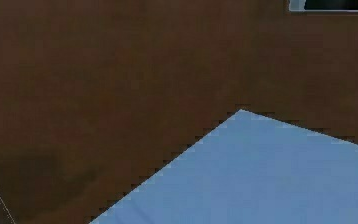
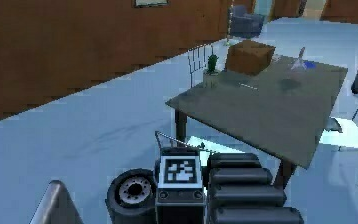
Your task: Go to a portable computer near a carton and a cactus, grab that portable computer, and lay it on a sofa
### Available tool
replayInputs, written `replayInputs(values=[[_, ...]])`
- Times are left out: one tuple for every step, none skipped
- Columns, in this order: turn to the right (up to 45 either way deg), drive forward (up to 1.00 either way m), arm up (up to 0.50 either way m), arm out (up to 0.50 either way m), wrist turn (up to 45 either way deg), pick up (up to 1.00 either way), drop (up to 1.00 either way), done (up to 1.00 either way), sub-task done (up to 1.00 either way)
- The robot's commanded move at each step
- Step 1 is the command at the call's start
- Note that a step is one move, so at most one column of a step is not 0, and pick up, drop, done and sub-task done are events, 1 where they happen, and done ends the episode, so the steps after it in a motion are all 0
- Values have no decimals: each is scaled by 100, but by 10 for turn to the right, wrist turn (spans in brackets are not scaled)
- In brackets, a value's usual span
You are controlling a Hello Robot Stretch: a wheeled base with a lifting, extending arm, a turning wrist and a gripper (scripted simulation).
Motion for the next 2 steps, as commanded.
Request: replayInputs(values=[[390,0,0,0,0,0,0,0,0],[0,80,0,0,0,0,0,0,0]])
